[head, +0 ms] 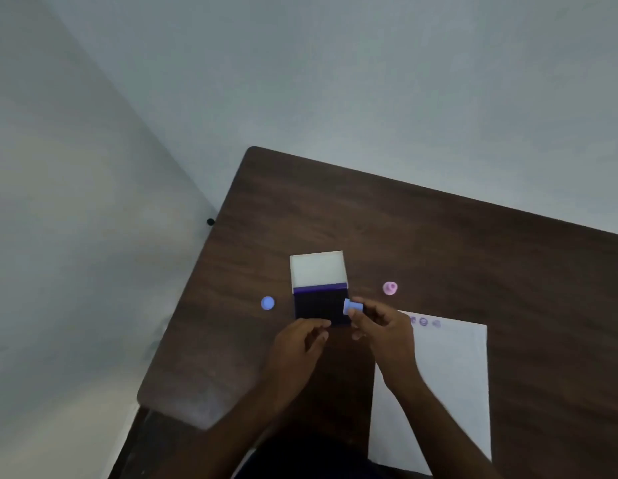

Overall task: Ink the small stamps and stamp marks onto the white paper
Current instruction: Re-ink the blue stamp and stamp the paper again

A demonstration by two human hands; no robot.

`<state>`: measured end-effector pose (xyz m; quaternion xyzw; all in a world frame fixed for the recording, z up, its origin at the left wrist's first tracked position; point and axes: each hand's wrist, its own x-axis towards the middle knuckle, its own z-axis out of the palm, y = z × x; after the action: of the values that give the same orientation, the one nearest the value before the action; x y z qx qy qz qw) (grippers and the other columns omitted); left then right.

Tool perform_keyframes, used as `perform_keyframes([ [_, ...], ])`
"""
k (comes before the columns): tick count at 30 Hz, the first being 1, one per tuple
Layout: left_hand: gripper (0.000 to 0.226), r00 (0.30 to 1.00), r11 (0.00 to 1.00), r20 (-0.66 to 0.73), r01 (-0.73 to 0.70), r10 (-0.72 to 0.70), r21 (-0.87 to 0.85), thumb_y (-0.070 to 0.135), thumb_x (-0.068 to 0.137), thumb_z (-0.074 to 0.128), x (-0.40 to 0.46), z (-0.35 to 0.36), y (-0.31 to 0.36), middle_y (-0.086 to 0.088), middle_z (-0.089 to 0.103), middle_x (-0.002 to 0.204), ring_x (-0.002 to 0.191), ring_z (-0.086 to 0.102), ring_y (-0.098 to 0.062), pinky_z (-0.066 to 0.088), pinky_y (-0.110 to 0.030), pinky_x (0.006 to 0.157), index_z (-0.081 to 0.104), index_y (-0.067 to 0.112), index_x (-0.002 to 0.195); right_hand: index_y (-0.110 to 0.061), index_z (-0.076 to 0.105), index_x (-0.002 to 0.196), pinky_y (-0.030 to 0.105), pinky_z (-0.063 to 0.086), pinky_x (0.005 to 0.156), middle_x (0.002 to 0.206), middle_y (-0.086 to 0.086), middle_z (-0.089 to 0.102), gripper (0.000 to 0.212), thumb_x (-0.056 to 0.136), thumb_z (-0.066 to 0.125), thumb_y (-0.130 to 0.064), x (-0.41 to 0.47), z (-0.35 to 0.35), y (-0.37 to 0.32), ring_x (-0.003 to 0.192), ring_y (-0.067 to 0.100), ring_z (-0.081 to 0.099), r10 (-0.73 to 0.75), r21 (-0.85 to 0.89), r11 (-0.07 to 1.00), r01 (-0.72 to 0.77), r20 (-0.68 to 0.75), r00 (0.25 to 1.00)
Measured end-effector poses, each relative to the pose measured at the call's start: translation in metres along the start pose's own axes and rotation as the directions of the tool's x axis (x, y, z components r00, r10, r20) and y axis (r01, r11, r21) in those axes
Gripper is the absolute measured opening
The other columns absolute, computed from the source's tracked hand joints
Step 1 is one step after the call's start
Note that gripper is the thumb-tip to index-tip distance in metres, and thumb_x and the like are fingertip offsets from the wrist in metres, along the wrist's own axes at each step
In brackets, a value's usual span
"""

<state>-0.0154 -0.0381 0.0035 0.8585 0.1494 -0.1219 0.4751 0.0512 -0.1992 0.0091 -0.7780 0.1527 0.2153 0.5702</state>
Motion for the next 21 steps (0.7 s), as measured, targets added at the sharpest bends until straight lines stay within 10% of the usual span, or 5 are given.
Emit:
perform_keyframes([
  [3, 0.025, 0.985, 0.984, -0.027, 0.172, -0.173, -0.047, 0.028, 0.094, 0.058, -0.001, -0.012, -0.015, 0.008, 0.063, 0.117, 0.108, 0.058, -0.007, 0.046, -0.029, 0.099, 0.064, 0.026, 0.118, -0.033, 0.069, 0.102, 0.021, 0.057, 0.067, 0.075, -0.019, 0.072, 0.022, 0.08, 0.071, -0.036, 0.002, 0.014, -0.006, 0.071, 0.006, 0.07, -0.007, -0.046, 0.999, 0.01, 0.053, 0.999],
  [14, 0.021, 0.941, 0.973, -0.248, 0.224, -0.23, -0.052, 0.025, 0.076, 0.079, 0.018, -0.045, -0.053, 0.007, 0.059, 0.075, 0.068, 0.056, -0.006, 0.047, -0.019, 0.062, 0.06, 0.022, 0.071, -0.035, 0.068, 0.102, 0.018, 0.053, 0.056, 0.079, -0.013, 0.074, 0.023, 0.079, 0.071, -0.032, 0.003, 0.043, -0.021, 0.064, 0.009, 0.07, -0.054, -0.052, 0.997, 0.06, 0.123, 0.991],
  [21, 0.028, 0.917, 0.972, -0.338, 0.235, -0.212, 0.028, 0.018, 0.074, 0.078, 0.036, -0.045, -0.085, 0.012, 0.054, 0.079, 0.072, 0.053, -0.004, 0.044, -0.019, 0.064, 0.052, 0.027, 0.076, -0.021, 0.069, 0.11, 0.022, 0.056, 0.06, 0.091, -0.004, 0.073, 0.029, 0.082, 0.07, -0.026, -0.002, 0.047, -0.021, 0.064, 0.013, 0.07, -0.052, -0.063, 0.996, 0.061, 0.133, 0.99],
])
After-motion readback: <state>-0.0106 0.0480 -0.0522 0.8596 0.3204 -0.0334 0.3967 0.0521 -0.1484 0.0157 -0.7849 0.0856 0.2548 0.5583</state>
